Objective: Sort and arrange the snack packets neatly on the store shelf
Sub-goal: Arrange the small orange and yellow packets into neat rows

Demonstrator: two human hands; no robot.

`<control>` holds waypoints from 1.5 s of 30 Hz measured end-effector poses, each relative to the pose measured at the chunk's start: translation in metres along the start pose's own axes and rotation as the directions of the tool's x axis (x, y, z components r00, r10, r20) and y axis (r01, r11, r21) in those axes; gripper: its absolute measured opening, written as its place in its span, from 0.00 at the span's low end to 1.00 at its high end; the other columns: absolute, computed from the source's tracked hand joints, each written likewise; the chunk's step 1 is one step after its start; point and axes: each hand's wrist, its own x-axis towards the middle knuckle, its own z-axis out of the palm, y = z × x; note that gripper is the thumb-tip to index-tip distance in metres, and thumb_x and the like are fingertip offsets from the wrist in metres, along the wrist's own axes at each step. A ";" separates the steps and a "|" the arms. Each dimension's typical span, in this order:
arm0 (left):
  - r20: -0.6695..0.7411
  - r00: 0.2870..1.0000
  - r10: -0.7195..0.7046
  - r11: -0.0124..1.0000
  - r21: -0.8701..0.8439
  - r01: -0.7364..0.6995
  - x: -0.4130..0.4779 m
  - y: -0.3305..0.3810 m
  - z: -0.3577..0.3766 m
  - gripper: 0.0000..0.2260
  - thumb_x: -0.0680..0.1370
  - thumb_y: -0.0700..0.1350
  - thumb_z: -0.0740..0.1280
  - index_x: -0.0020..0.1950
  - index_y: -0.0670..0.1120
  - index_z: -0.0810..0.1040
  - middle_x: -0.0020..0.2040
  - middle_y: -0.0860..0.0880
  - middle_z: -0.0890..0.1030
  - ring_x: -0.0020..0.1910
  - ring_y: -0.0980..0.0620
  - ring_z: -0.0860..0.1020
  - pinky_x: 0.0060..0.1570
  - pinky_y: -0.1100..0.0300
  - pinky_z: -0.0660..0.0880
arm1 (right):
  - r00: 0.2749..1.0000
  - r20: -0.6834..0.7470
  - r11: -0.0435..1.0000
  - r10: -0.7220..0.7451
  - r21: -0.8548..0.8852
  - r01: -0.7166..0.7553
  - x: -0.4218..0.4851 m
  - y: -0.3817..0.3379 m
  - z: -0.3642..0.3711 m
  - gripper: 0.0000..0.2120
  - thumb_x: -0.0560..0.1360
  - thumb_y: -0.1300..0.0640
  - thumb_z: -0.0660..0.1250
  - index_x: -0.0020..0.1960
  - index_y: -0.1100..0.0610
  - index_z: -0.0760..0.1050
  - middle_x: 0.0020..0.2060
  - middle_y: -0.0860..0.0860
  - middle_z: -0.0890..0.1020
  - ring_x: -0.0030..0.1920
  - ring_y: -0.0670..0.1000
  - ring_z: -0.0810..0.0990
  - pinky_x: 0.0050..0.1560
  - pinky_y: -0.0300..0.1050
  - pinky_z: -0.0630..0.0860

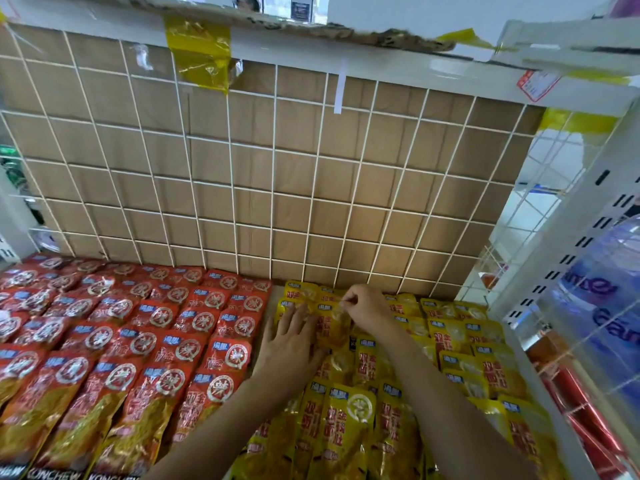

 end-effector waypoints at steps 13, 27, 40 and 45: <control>-0.041 0.999 0.009 0.998 -0.059 -0.011 -0.003 0.001 -0.003 0.27 0.80 0.60 0.49 0.76 0.52 0.51 0.78 0.51 0.46 0.76 0.51 0.42 0.73 0.48 0.43 | 0.996 0.060 0.998 -0.058 0.018 0.057 -0.002 0.001 -0.005 0.06 0.73 0.62 0.66 0.39 0.54 0.76 0.40 0.49 0.80 0.42 0.47 0.76 0.42 0.39 0.70; -0.140 0.982 0.126 0.946 -0.280 -0.161 -0.026 -0.012 -0.019 0.25 0.81 0.54 0.54 0.76 0.52 0.52 0.76 0.55 0.52 0.76 0.54 0.48 0.72 0.58 0.47 | 0.991 0.102 0.980 -0.085 -0.169 0.101 -0.066 0.009 -0.025 0.07 0.74 0.49 0.67 0.48 0.52 0.78 0.40 0.43 0.76 0.44 0.44 0.74 0.43 0.39 0.70; -0.180 0.920 0.349 0.935 0.006 -0.354 -0.066 -0.008 0.012 0.18 0.75 0.59 0.55 0.60 0.56 0.74 0.59 0.56 0.78 0.62 0.54 0.75 0.59 0.51 0.74 | 0.990 0.135 0.981 -0.029 -0.189 0.055 -0.073 0.000 -0.007 0.09 0.73 0.47 0.68 0.39 0.50 0.72 0.33 0.41 0.72 0.37 0.45 0.74 0.40 0.41 0.70; -0.205 0.909 0.364 0.930 0.024 -0.367 -0.066 -0.008 0.017 0.18 0.76 0.58 0.54 0.63 0.56 0.73 0.62 0.55 0.76 0.65 0.53 0.73 0.66 0.51 0.67 | 0.993 0.119 0.996 -0.018 -0.089 0.028 -0.066 0.003 -0.004 0.09 0.75 0.51 0.67 0.39 0.52 0.71 0.35 0.44 0.74 0.38 0.45 0.73 0.39 0.40 0.68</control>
